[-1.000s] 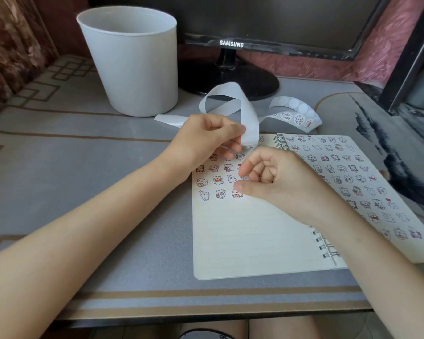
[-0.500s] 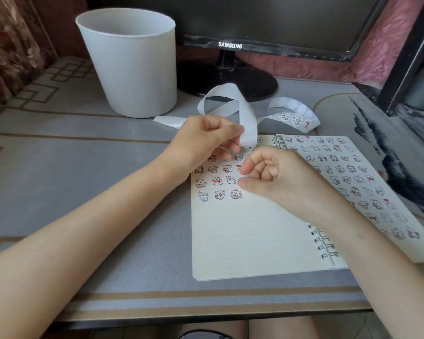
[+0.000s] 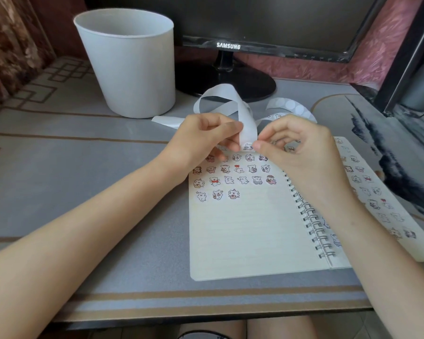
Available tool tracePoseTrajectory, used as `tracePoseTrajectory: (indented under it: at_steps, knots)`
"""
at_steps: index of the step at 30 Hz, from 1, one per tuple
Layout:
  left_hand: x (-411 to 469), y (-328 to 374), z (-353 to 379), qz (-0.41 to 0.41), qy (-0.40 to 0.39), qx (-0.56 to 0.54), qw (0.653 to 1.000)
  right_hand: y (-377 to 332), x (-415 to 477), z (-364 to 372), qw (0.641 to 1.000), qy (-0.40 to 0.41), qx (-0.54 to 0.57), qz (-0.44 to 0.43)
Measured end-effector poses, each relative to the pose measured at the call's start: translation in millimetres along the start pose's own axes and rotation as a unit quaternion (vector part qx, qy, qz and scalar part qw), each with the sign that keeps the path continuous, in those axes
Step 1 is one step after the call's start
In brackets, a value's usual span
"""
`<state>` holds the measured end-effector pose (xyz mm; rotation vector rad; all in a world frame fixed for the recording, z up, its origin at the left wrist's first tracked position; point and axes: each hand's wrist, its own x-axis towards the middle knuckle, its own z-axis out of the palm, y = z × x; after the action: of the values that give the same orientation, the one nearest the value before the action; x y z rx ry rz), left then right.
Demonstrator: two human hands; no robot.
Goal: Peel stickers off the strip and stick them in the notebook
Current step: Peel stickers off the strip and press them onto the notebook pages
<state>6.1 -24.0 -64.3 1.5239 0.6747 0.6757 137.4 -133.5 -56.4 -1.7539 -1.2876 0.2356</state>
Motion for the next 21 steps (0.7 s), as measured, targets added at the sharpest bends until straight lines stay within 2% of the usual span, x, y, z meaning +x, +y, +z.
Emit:
tracePoseTrajectory:
  at_steps: [9, 14, 21]
  knots:
    - [-2.5, 4.0, 0.2, 0.009, -0.01, -0.012, 1.0, 0.9, 2.2, 2.3, 0.999, 0.015, 0.036, -0.01]
    - [-4.6, 3.4, 1.9, 0.016, -0.032, 0.04, 0.999, 0.6, 1.6, 1.6, 0.998, 0.021, 0.063, -0.01]
    - [-5.3, 3.4, 2.3, 0.029, -0.037, 0.045, 0.998, -1.2, 0.3, 0.5, 0.998, 0.02, 0.051, -0.009]
